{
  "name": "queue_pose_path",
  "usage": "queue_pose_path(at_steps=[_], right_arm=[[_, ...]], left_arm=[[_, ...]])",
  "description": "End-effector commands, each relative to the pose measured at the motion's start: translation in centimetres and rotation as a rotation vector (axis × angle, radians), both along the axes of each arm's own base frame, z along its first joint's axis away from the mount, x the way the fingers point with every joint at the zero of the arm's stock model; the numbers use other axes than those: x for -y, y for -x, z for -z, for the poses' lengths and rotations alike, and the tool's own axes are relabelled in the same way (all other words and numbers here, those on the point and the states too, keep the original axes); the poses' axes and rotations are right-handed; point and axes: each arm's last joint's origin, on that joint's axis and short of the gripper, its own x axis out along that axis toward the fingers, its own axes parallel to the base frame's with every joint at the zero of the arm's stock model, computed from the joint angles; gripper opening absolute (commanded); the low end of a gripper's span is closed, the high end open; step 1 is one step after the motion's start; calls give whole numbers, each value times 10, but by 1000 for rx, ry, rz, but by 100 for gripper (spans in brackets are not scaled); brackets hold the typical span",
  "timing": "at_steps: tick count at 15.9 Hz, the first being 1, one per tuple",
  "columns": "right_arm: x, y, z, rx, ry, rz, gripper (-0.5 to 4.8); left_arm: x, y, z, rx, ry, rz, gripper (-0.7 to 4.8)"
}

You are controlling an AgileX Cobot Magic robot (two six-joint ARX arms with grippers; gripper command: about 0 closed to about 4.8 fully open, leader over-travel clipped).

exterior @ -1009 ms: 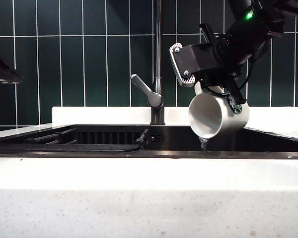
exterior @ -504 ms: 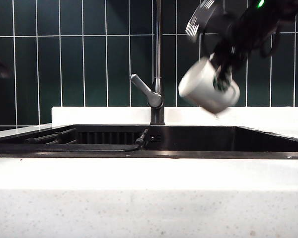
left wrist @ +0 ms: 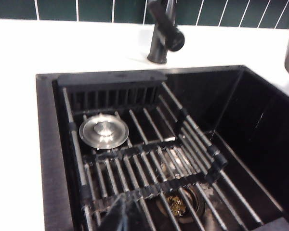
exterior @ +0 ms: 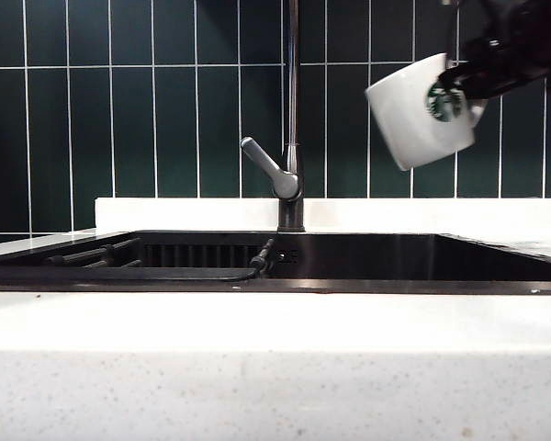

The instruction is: Pick up the mug next to the sink, go to the faucet to get some water, pour the water into the sink, and finally put the mug back to its place.

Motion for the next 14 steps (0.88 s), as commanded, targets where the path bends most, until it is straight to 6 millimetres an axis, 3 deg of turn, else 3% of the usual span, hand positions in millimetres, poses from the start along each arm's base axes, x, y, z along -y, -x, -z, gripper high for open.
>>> queue_pose_path(at_steps=[1, 6, 10, 14], right_arm=[[15, 18, 0, 51, -113, 44, -1], [53, 31, 24, 55, -363, 204, -1], [80, 41, 43, 101, -462, 313, -1], [96, 38, 56, 76, -466, 350, -1]], left_arm=[[0, 0, 1, -11, 0, -2, -4], [0, 1, 1, -18, -2, -1, -4], [0, 1, 2, -29, -5, -1, -4], [0, 1, 2, -29, -5, -1, -4]])
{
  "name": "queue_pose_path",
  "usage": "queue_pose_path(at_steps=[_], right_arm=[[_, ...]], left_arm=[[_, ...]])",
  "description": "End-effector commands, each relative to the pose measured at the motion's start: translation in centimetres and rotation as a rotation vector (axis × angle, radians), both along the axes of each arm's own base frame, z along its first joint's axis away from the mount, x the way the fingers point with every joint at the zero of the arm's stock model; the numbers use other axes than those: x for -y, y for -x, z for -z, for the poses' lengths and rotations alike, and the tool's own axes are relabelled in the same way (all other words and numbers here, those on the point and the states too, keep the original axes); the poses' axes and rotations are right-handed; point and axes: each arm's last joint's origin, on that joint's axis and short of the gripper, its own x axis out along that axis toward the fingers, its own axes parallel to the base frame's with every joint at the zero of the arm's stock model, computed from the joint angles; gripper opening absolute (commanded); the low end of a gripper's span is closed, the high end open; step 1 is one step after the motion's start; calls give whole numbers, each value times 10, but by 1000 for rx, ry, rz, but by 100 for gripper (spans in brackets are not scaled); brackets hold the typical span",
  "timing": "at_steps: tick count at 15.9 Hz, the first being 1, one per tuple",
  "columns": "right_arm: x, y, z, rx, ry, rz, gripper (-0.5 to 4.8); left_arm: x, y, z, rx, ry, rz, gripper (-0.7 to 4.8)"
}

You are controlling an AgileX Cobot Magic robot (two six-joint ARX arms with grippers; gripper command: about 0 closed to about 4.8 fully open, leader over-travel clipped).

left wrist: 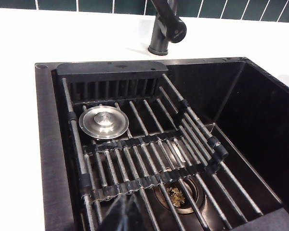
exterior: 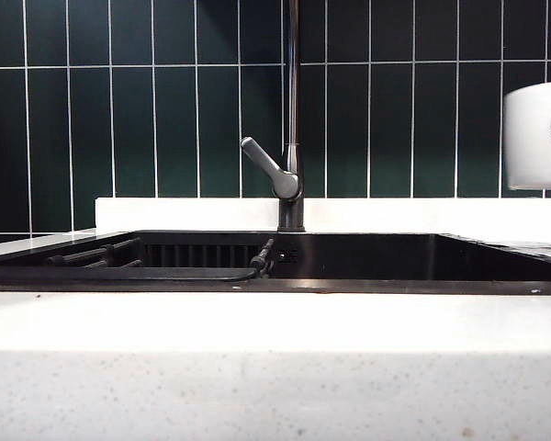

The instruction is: Pick up the mug next to the sink, go to the faucet to get some water, pour the water into the sink, and finally put the mug back to its place.

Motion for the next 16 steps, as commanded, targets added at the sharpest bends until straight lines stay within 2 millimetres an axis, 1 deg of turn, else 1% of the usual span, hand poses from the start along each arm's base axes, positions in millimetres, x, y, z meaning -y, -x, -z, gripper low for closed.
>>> queue_pose_path(at_steps=[1, 8, 11, 13, 16], right_arm=[[4, -8, -2, 83, -9, -3, -1], [7, -23, 23, 31, -7, -4, -1], [8, -29, 31, 14, 68, -14, -1], [8, -30, 33, 27, 70, -11, -1], [10, -40, 32, 33, 94, -13, -1]], left_arm=[[0, 0, -1, 7, 1, -1, -4], [0, 0, 0, 1, -1, -1, -4], [0, 0, 0, 0, -1, -1, -4], [0, 0, 0, 0, -1, -1, -4], [0, 0, 1, -13, -4, -1, -4]])
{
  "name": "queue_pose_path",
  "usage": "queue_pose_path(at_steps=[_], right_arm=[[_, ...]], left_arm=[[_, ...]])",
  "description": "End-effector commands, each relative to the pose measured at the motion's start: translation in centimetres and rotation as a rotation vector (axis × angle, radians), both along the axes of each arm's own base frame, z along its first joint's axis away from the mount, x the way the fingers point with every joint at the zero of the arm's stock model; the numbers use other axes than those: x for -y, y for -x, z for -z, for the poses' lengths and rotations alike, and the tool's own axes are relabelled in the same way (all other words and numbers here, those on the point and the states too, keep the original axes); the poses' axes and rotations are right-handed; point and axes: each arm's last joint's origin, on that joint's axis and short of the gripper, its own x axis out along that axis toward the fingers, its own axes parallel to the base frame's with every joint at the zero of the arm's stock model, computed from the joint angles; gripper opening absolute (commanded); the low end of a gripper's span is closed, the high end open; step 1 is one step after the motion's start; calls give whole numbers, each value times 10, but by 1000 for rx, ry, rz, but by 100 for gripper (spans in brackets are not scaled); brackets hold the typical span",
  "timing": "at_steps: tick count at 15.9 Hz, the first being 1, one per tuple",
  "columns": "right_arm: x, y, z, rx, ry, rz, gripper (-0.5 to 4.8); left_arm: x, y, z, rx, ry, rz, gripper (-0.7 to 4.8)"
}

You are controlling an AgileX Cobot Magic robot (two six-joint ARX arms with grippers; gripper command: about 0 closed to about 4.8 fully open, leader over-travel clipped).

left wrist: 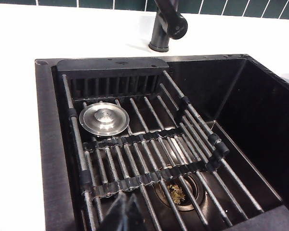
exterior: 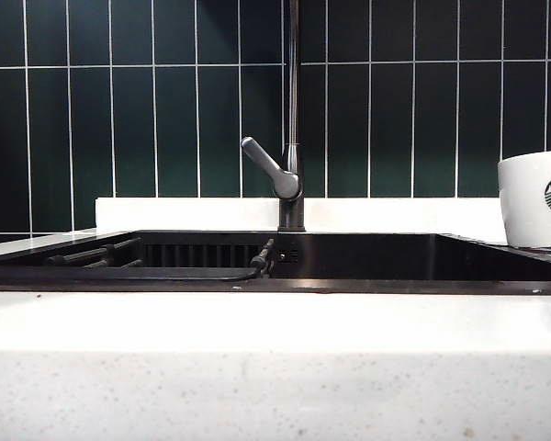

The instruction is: Pick up the mug next to the sink, go to the faucet to get some water, pour the water into the sink, and finally put the mug back to its place.

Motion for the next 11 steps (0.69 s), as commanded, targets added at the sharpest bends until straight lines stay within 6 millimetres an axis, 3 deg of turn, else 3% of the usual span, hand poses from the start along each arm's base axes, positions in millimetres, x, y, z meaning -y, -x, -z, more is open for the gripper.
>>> queue_pose_path(at_steps=[1, 3, 8, 11], right_arm=[[2, -9, -16, 106, 28, -3, 5], [2, -9, -17, 116, 31, 2, 66], [3, -8, -17, 96, 33, 40, 72], [1, 2, -28, 63, 30, 54, 95]], left_arm=[[0, 0, 0, -3, -1, 0, -4], [0, 0, 0, -3, -1, 0, -4], [0, 0, 0, -3, -1, 0, -4], [0, 0, 0, -3, -1, 0, -4]])
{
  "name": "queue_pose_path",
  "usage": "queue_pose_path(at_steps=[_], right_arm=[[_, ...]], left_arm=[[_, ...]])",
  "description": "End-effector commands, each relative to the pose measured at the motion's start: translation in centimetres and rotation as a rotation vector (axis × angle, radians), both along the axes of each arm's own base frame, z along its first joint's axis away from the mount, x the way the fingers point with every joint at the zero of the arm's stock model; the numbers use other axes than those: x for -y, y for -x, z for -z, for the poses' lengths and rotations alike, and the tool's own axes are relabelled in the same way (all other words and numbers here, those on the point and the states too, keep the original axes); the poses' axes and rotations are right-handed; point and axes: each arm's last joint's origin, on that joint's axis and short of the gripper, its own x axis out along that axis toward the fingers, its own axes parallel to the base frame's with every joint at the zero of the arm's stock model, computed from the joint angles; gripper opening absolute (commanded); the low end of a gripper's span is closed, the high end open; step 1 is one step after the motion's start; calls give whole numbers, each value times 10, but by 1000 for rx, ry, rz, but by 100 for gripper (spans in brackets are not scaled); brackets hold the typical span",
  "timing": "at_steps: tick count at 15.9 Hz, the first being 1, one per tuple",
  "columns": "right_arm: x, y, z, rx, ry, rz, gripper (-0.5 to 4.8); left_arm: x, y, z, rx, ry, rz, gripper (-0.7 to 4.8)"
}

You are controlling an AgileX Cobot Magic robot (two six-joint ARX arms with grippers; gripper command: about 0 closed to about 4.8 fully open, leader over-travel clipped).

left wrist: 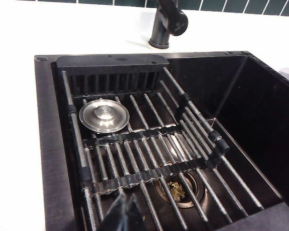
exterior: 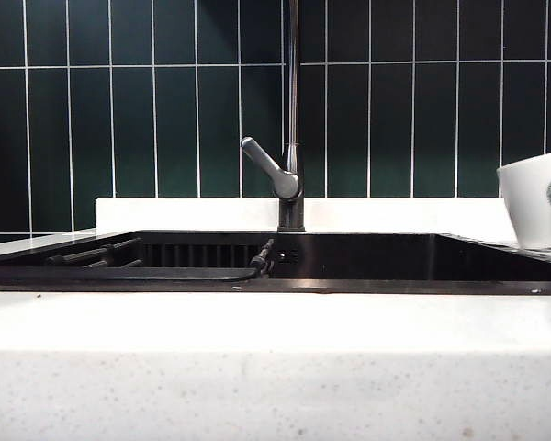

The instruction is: Pick up the mug next to the sink, go to the faucet to get some water, pour the water into the sink, and finally put the mug back to its place.

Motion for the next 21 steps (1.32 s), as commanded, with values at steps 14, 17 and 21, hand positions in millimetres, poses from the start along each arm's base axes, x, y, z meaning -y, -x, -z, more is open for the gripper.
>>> queue_pose_path(at_steps=[14, 17, 21], right_arm=[[-15, 75, -72, -24, -13, -15, 95], [-17, 84, -75, -36, -17, -28, 95], [-25, 94, -80, -28, -16, -64, 89]], left_arm=[[0, 0, -1, 8, 1, 0, -4], [0, 0, -1, 7, 1, 0, -4], [0, 0, -1, 7, 1, 0, -4]])
